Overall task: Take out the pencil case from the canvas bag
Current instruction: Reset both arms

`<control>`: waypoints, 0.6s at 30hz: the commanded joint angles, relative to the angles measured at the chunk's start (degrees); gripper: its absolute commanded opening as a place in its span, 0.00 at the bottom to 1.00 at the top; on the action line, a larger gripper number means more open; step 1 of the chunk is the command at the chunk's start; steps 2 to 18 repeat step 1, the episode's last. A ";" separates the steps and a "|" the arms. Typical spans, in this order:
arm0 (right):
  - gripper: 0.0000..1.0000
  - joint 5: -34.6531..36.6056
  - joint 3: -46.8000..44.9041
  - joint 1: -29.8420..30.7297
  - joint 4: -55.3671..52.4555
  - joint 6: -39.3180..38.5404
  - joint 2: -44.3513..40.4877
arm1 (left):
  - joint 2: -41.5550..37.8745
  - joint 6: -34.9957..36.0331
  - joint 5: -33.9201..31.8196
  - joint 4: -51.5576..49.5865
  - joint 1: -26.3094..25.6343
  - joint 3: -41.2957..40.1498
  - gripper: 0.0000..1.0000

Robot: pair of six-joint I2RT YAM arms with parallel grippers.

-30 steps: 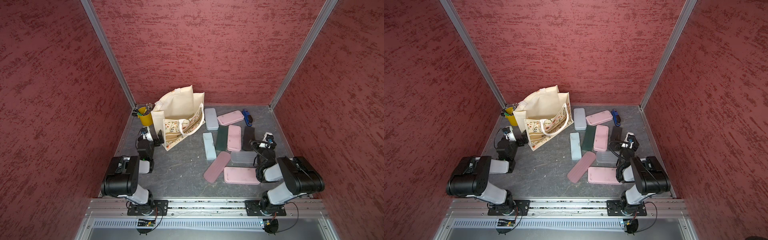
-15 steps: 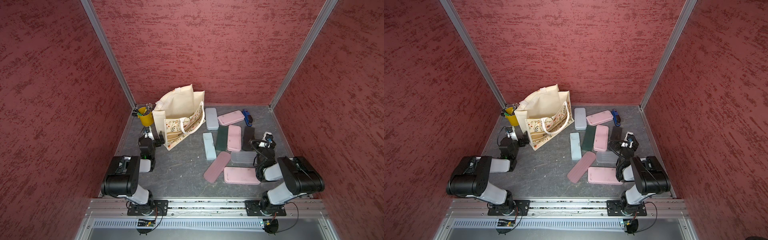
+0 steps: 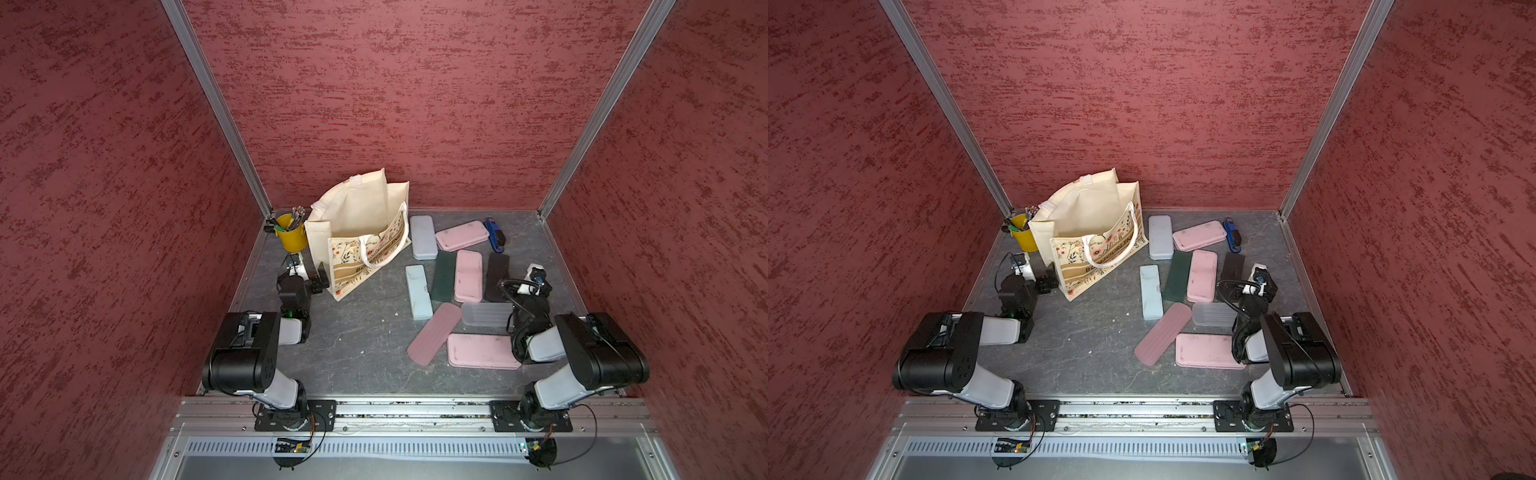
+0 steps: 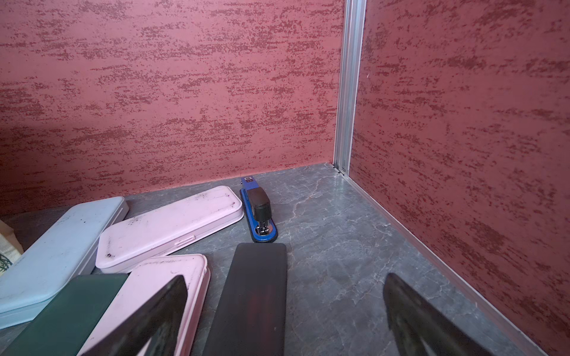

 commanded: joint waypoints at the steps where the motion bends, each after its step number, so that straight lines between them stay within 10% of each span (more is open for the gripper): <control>1: 0.99 1.09 0.79 -0.27 0.71 0.41 -0.70 | 0.08 1.23 -0.90 -0.18 -0.82 0.56 1.00; 18: 0.99 1.09 0.79 -0.27 0.71 0.41 -0.70 | 0.08 1.23 -0.90 -0.18 -0.82 0.56 1.00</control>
